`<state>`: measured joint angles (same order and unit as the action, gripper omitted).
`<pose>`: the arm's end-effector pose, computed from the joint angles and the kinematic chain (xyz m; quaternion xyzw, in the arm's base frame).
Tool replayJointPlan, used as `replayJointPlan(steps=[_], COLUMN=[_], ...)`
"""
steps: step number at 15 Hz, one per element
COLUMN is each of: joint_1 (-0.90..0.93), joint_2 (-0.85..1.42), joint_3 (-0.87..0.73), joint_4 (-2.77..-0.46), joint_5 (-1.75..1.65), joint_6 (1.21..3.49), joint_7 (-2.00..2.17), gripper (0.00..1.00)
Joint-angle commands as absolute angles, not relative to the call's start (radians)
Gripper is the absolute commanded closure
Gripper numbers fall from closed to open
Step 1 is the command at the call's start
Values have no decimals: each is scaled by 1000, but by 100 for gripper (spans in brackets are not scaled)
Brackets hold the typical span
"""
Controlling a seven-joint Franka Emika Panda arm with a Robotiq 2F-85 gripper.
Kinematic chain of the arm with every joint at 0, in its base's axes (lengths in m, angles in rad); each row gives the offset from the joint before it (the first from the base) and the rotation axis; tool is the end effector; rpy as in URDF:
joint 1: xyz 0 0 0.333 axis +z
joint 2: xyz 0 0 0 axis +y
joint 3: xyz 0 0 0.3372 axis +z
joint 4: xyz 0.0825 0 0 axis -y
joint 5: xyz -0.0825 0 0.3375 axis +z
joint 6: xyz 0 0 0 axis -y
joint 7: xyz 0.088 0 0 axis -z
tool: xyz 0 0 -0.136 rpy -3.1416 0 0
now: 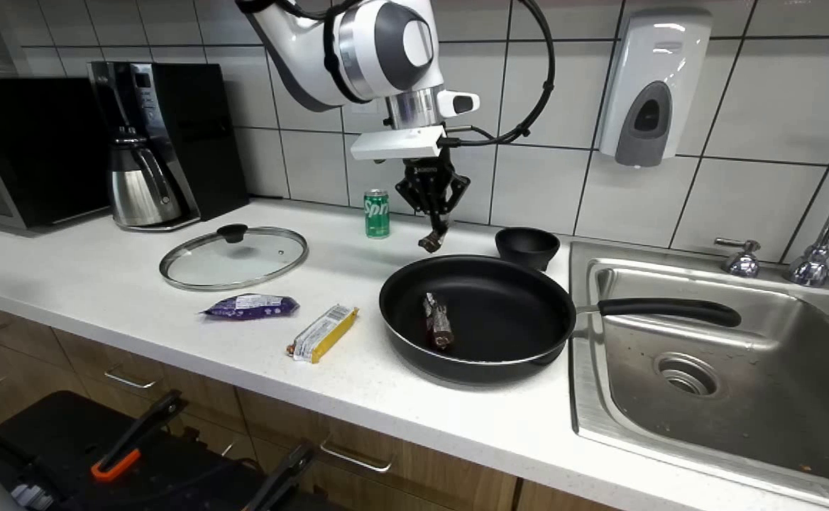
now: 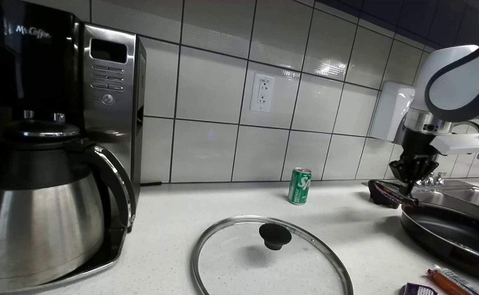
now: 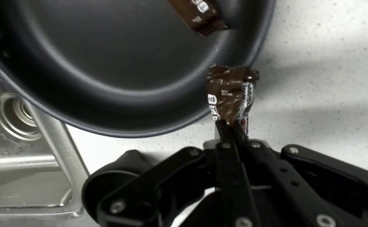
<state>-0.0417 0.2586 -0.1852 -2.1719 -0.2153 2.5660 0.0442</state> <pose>0.5408 -0.1223 0.3155 0.9929 -0.0442 0.0593 0.0936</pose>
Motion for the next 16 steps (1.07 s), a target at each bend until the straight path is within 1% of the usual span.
replayJointPlan(steps=[1,4,7,11,13,16], joint_1=[-69,-85,-109,-131,-116,-130], joint_2=[187,172,165,149,144,121], joint_3=[-214,-252,-264,-256,-277,-269], joint_4=[-2255,-2299,-2331,-2386,-2396,-2431], joint_5=[-325,-450,-497,-462,-502,-470], joint_6=[2567,2619,2657,2706,2691,2693], joint_7=[2,0,-17,-36,30,-7], gripper=[99,99,99,99,99,99])
